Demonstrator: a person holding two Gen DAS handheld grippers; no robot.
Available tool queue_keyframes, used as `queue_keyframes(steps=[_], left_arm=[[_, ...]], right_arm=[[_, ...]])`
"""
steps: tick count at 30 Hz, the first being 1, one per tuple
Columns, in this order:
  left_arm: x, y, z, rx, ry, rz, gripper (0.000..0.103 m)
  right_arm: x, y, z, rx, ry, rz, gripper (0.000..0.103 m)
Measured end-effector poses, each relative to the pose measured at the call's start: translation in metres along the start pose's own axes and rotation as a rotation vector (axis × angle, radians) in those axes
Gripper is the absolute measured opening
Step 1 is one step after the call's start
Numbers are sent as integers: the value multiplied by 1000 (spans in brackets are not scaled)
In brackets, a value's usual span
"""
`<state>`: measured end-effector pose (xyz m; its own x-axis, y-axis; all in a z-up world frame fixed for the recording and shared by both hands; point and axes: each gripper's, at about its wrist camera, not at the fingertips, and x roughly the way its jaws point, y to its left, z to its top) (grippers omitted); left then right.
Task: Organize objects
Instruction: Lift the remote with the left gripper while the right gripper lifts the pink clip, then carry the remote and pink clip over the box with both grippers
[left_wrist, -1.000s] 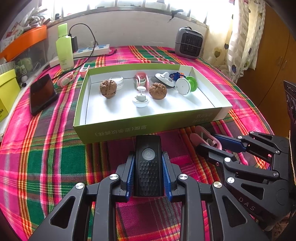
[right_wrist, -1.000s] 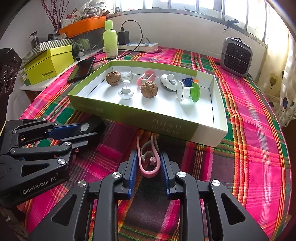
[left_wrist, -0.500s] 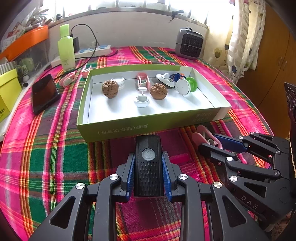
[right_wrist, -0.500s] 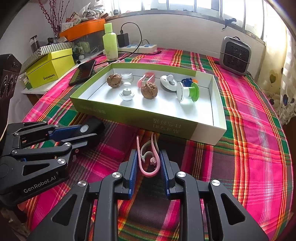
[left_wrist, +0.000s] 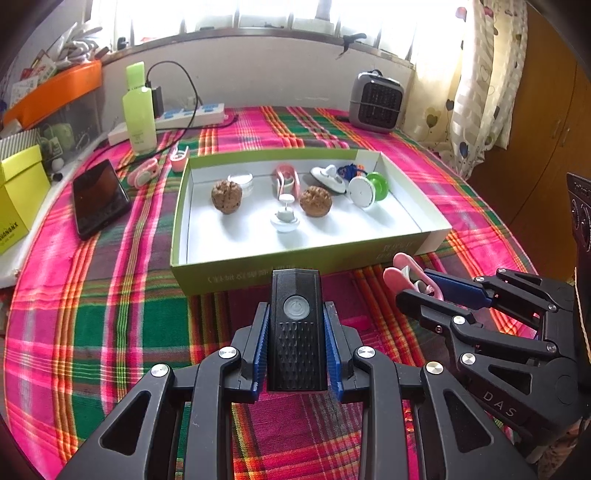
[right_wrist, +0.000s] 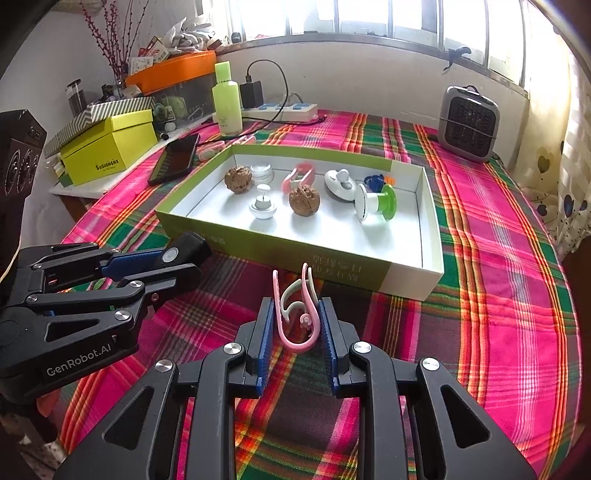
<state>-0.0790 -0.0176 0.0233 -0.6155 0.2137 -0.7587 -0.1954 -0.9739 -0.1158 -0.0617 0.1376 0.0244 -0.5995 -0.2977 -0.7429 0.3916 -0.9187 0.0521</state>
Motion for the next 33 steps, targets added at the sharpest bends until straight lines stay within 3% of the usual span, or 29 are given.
queue_keyframes(steps=[17, 33], left_arm=[[-1, 15, 34, -29, -40, 31, 25], [28, 32, 60, -63, -10, 53, 25]], right_arm=[[-1, -15, 28, 22, -39, -31, 25], [28, -30, 53, 40, -5, -27, 25]])
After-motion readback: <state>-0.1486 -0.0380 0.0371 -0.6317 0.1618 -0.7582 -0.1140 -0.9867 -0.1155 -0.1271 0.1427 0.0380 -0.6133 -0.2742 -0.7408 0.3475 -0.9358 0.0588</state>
